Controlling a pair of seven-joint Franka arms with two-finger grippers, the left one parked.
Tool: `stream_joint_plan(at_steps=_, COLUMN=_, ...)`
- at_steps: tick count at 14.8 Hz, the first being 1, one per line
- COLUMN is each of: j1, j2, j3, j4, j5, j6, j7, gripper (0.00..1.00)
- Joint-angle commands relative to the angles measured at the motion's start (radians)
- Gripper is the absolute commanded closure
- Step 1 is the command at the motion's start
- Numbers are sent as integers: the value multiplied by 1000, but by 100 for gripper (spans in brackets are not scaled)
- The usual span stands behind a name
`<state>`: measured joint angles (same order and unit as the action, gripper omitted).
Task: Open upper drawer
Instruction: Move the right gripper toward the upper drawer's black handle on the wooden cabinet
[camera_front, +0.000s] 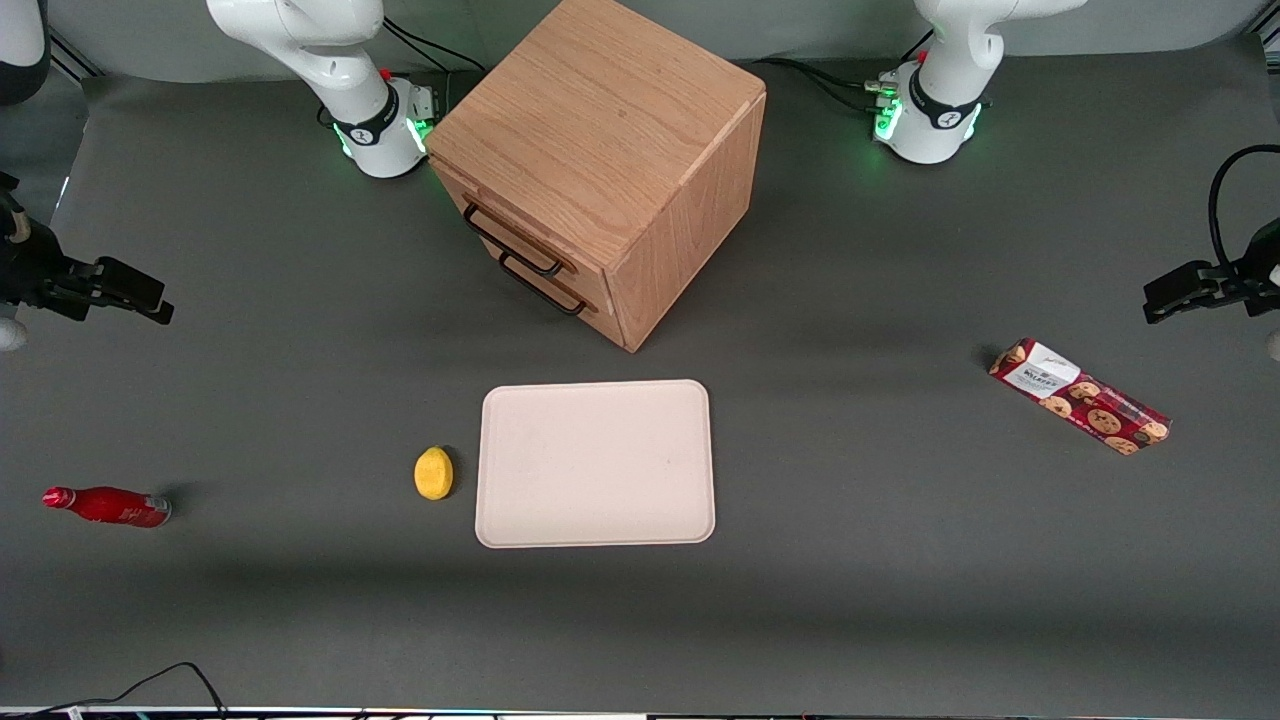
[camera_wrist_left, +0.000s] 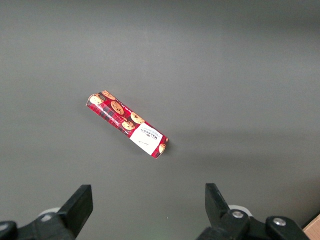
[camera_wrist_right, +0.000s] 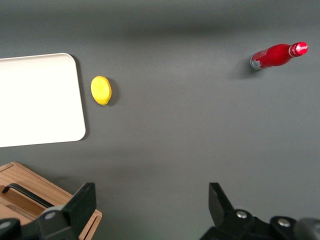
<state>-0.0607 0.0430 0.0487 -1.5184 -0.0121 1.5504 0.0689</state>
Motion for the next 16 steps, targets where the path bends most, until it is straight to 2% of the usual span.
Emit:
stream_joint_plan(at_steps=1, j1=13, j2=-35, j3=-7, j4=-39, j5=15, j6=8, j7=-1, gripper=0)
stream_joint_plan(at_steps=9, j1=56, j2=-54, j3=11, j4=-92, j5=14, j6=-1, j7=-29, gripper=0)
stream_joint_plan(at_steps=13, j1=44, j2=-69, j3=132, j4=-163, j5=14, j6=-1, j7=-225, gripper=0)
stream_joint_plan(at_steps=16, j1=-10, j2=-66, j3=249, j4=-192, j5=29, j6=17, j7=-415, gripper=0)
